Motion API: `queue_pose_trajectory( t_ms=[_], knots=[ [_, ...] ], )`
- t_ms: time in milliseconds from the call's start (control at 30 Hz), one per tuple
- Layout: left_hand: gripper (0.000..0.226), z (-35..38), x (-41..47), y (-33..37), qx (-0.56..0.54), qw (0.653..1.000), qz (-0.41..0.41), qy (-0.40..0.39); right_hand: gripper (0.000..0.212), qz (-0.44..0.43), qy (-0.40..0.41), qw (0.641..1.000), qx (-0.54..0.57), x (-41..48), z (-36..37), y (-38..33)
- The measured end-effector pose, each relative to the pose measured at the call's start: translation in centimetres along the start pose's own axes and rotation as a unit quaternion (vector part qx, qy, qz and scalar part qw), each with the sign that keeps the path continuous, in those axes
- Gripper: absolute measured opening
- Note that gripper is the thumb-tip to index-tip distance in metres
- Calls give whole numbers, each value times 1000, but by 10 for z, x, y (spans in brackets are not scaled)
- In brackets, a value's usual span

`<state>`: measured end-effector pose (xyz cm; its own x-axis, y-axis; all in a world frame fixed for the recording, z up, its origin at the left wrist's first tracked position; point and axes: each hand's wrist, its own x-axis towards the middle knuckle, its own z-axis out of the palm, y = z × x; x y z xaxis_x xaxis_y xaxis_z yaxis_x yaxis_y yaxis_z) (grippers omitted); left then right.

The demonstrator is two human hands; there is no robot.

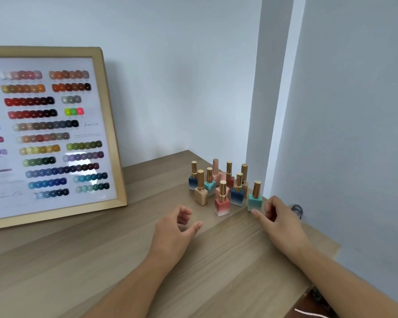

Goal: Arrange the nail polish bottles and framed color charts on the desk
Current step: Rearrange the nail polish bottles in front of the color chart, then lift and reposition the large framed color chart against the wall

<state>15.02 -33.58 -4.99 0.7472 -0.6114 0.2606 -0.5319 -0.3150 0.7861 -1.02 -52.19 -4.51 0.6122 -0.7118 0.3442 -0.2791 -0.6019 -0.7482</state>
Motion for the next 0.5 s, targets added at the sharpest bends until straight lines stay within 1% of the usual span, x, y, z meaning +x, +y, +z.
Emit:
queue_pose_trajectory(
  t_ms=[67, 167, 267, 333, 400, 500],
  knots=[
    [27, -16, -8, -9, 9, 1000, -1, 9, 24, -28, -20, 999, 2, -11, 6, -12],
    [29, -46, -19, -28, 21, 999, 0, 34, 18, -57, -85, 994, 31, -21, 26, -37],
    [30, -85, -26, -54, 52, 996, 0, 70, 17, -95, -139, 983, 70, -24, 60, -64],
    [30, -116, -28, -75, 73, 992, -16, 106, 18, -115, -165, 976, 83, -21, 89, -84],
    [30, -146, -28, -98, 88, 984, -43, 151, 20, -124, -170, 973, 100, -13, 119, -103],
    [31, -187, -30, -132, 105, 967, -96, 212, 25, -108, -156, 972, 135, 0, 163, -126]
  ],
)
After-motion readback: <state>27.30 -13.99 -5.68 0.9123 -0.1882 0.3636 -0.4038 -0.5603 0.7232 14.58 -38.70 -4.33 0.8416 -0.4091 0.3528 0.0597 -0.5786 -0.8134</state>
